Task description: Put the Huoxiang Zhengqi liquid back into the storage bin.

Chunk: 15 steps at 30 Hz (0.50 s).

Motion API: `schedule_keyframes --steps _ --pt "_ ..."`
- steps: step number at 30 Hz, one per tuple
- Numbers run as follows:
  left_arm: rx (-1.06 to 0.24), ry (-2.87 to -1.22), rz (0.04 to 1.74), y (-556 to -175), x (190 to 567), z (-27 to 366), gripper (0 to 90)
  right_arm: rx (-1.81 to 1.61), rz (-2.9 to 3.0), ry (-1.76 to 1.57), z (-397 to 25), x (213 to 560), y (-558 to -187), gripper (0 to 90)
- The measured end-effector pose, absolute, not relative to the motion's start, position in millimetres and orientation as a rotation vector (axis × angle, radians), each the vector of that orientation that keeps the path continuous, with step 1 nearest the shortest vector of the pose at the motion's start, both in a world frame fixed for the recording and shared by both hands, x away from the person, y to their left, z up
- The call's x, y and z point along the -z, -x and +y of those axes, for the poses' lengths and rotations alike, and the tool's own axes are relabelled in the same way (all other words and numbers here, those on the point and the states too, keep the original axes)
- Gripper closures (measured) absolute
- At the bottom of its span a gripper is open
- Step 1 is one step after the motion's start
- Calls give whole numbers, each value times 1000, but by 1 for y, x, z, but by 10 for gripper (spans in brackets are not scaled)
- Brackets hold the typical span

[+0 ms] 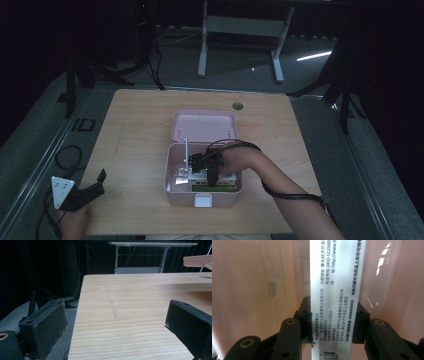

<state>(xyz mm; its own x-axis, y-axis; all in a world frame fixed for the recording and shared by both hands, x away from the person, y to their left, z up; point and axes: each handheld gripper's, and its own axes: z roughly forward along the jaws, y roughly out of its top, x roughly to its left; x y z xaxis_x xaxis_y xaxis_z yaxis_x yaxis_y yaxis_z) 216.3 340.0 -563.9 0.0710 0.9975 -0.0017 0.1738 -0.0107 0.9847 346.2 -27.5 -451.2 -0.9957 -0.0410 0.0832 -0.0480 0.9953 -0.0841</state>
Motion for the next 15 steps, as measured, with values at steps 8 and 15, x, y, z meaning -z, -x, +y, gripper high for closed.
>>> schedule_keyframes --steps 8,15 --pt "-1069 -1372 1281 -216 564 340 37 -145 -3044 -73 -28 462 -345 614" --pt "-1071 -1373 1284 -217 564 340 37 -134 -3043 -74 -29 461 -345 599"
